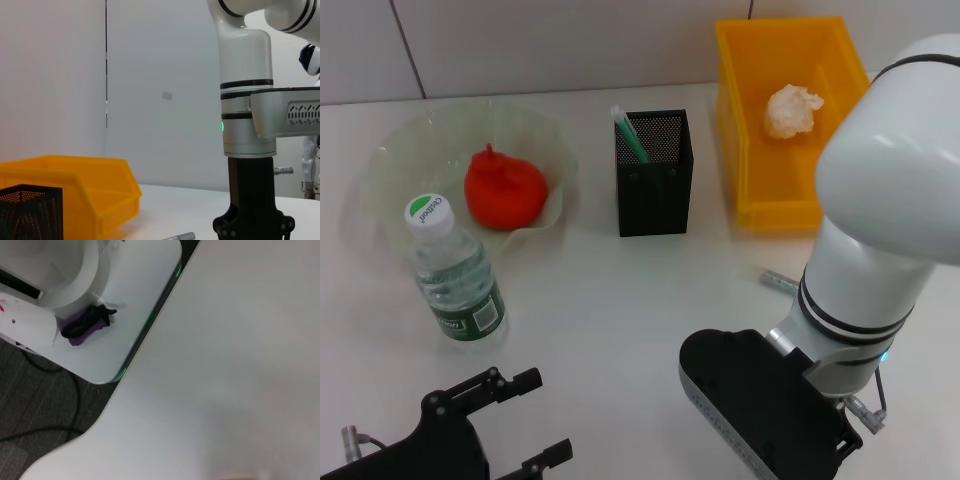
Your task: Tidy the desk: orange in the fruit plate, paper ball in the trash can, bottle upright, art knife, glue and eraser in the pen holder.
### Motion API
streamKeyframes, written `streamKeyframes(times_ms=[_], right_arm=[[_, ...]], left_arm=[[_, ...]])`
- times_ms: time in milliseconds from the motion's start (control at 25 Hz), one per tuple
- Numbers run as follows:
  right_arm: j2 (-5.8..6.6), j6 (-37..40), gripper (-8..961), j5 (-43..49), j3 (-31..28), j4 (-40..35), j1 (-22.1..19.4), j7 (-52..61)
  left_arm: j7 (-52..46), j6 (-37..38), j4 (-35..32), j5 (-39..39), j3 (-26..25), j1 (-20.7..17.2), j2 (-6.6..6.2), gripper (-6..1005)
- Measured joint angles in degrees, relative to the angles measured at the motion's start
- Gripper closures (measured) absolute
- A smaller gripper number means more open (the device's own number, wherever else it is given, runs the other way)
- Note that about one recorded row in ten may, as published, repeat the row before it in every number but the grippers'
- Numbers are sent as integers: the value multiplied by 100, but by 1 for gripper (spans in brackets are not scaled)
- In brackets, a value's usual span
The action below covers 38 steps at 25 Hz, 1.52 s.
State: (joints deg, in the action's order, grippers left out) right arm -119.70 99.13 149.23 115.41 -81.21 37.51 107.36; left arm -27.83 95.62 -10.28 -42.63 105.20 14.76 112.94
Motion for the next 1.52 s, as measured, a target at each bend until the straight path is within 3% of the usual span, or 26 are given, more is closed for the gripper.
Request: streamKeyframes(times_ms=[280,600,800,1280,1520], right_arm=[[4,0,662,15,-2,15,18,4],[8,-9,700,23,-61,-70,19,105],[17,-69,700,60,-499,-433,16,251],[17,-2085,701,1205,-762,-922,27,1547],[20,-2494,700,1412,-980,-1160,70,2010]], left_arm=[[13,0,0,0,0,4,0,309],[5,0,0,0,0,11,-5,309],[5,7,0,0,0,18,-18,309],[36,40,0,0,0,10,-44,309],[3,44,-4,0,9,15,-64,309]])
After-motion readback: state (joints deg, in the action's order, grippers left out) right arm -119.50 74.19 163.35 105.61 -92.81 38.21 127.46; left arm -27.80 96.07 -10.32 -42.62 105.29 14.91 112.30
